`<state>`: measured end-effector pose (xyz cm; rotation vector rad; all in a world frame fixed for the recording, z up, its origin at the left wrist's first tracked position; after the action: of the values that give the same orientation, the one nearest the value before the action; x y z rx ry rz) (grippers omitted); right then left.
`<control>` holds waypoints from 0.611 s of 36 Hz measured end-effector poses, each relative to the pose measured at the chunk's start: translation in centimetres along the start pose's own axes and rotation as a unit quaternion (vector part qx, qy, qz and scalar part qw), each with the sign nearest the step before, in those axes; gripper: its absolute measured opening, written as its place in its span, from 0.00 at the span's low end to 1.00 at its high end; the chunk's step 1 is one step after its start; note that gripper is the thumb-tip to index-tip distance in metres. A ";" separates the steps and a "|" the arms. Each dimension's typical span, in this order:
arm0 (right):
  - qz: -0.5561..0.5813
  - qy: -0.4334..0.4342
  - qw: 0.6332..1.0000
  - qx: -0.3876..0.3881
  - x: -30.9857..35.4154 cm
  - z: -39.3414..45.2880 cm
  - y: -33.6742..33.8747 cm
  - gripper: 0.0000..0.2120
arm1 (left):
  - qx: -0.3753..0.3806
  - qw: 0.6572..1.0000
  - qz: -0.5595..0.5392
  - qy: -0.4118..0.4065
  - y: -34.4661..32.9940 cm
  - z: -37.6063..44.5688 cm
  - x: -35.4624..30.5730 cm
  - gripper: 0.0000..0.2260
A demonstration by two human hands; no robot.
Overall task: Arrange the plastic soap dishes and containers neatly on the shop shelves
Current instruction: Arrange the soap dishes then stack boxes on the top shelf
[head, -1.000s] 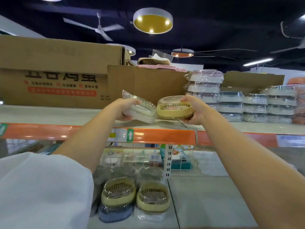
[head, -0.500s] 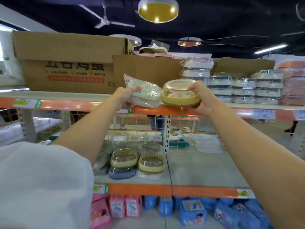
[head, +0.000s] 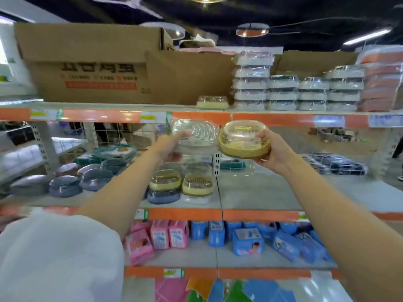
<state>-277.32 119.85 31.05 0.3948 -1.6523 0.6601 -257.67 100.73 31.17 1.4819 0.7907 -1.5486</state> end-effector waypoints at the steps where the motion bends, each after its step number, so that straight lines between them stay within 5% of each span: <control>1: -0.013 -0.001 1.000 -0.007 -0.5 -0.2 0.5 0.15 | 0.006 1.000 0.008 0.005 -0.3 -0.3 0.6 0.17; 10: -0.038 -0.036 0.997 -0.056 -4.8 -0.3 4.8 0.10 | 0.054 0.996 0.040 0.063 -4.5 -0.9 5.2 0.22; 15: -0.031 -0.051 0.995 -0.077 -6.4 0.8 6.4 0.05 | 0.056 0.994 0.042 0.084 -6.4 0.3 7.3 0.36; 19: -0.029 -0.060 0.993 -0.093 -7.6 2.5 7.1 0.02 | 0.054 0.991 0.042 0.119 -8.5 1.7 9.1 0.26; 22: -0.039 -0.067 0.991 -0.105 -8.5 4.3 7.7 0.03 | 0.061 0.986 0.044 0.151 -10.1 3.3 10.7 0.28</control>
<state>-283.64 122.28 20.80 0.3556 -1.8044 0.4038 -267.66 100.97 19.92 1.8458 0.8011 -1.3447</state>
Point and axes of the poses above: each hand's wrist, its own z-axis towards the middle knuckle, its own y-axis out of the back of the hand, x = y × z, the point moved 4 cm from there along z, towards the middle knuckle, and after that the axes turned 10 degrees about -x, right-handed, at the moved point
